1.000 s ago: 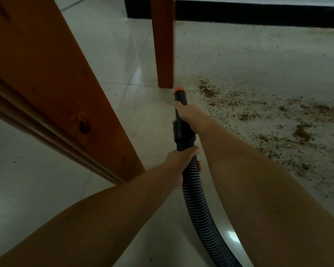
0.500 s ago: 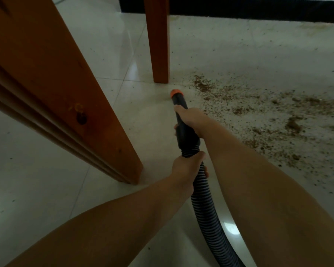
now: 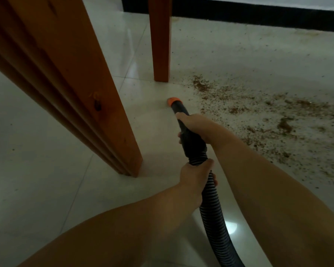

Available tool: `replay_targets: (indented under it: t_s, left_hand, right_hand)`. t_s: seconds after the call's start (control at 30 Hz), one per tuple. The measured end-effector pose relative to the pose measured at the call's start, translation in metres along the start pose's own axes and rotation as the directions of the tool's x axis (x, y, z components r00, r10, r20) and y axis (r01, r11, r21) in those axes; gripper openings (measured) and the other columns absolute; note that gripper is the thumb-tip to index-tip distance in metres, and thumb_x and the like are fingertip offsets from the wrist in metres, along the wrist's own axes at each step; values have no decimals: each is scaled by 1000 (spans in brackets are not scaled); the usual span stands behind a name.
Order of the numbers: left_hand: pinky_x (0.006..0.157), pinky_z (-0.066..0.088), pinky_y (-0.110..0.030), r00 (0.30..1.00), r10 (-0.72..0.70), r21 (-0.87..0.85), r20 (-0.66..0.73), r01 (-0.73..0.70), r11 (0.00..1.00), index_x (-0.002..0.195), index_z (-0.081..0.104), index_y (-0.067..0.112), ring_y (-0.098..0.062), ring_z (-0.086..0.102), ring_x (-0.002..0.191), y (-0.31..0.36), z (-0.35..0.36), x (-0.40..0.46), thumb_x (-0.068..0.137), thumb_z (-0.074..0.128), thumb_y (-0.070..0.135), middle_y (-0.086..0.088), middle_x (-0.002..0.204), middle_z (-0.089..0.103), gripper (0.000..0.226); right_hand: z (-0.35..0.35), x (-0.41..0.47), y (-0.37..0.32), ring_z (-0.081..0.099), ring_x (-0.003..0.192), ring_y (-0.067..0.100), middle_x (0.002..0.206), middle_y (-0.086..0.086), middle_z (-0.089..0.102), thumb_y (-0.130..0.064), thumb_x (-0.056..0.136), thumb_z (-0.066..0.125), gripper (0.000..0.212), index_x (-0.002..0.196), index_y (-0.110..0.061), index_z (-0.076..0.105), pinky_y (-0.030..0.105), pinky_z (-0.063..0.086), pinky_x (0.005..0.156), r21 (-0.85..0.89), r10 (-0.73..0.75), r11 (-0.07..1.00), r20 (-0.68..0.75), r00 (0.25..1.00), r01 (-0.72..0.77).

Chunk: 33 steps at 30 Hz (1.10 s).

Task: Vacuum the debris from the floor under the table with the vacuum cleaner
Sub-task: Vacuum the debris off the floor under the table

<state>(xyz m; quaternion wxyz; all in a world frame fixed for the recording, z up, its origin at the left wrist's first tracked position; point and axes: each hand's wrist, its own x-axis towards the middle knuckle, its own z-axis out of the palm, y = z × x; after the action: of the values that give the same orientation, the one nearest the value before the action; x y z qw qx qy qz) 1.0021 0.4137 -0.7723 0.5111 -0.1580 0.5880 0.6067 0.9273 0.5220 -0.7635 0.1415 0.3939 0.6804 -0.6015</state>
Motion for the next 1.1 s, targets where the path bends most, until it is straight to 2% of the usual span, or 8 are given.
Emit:
replay_targets:
  t_s: [0.17, 0.33, 0.43, 0.57, 0.67, 0.8, 1.0, 1.1]
  left_hand:
    - [55, 51, -29, 998, -39, -87, -53, 34, 996, 88, 61, 3, -19, 56, 49, -29, 1, -20, 83, 64, 11, -6, 59, 59, 9]
    - [65, 55, -32, 999, -42, -125, 10, 43, 991, 95, 65, 3, -25, 61, 65, -36, 4, -30, 82, 66, 13, -9, 69, 64, 17]
    - [70, 56, -36, 999, -39, -134, 20, 42, 990, 103, 64, 1, -27, 63, 71, -26, -5, -24, 84, 66, 14, -11, 74, 64, 23]
    - [69, 55, -35, 999, -27, -106, 38, 30, 994, 98, 60, 2, -22, 63, 62, -20, -21, -16, 87, 64, 17, -5, 61, 64, 19]
    - [78, 56, -39, 995, -38, -73, 93, 45, 996, 113, 62, -2, -27, 66, 77, -27, -20, -28, 86, 65, 19, -12, 82, 68, 34]
    - [62, 55, -31, 981, -100, -16, 164, 104, 994, 84, 60, 6, -18, 62, 55, -37, -23, -48, 87, 63, 16, -5, 60, 64, 11]
    - [50, 52, -23, 945, -210, 257, 251, 144, 956, 90, 55, 10, -18, 61, 59, -49, -35, -76, 88, 63, 18, -8, 68, 61, 12]
    - [49, 52, -23, 921, -283, 382, 269, 168, 909, 89, 54, 9, -18, 61, 59, -55, -37, -90, 88, 63, 17, -8, 69, 61, 12]
  right_hand:
    - [24, -22, 7, 64, 54, 22, 70, 10, 64, -46, 97, 47, 46, 110, -2, 54, 29, 55, 52, -175, 26, 984, 319, 947, 32]
    - [29, -30, 7, 65, 53, 20, 65, 6, 64, -48, 98, 45, 41, 100, -9, 58, 28, 56, 52, -280, 75, 959, 411, 909, 47]
    - [32, -24, 3, 66, 52, 20, 70, 8, 65, -47, 97, 47, 45, 109, -4, 56, 27, 55, 50, -248, 15, 966, 330, 944, 71]
    - [36, -14, 1, 67, 48, 20, 72, 11, 67, -47, 96, 49, 53, 121, 0, 49, 27, 55, 50, -190, -38, 978, 245, 969, 86]
    - [40, -24, 4, 67, 50, 21, 71, 10, 67, -46, 97, 48, 50, 119, -2, 49, 29, 56, 52, -244, 1, 967, 306, 952, 77]
    - [39, -50, 11, 65, 56, 23, 72, 10, 65, -47, 98, 46, 46, 111, -4, 53, 30, 57, 54, -260, 55, 965, 322, 945, 33]
    - [21, -90, 54, 64, 52, 24, 73, 13, 65, -45, 98, 46, 50, 122, -1, 49, 29, 56, 48, 55, 92, 994, 66, 994, -96]
    - [15, -109, 82, 64, 68, 31, 83, 17, 65, -44, 99, 44, 45, 114, -2, 51, 45, 60, 74, 217, 125, 970, -76, 989, -105]
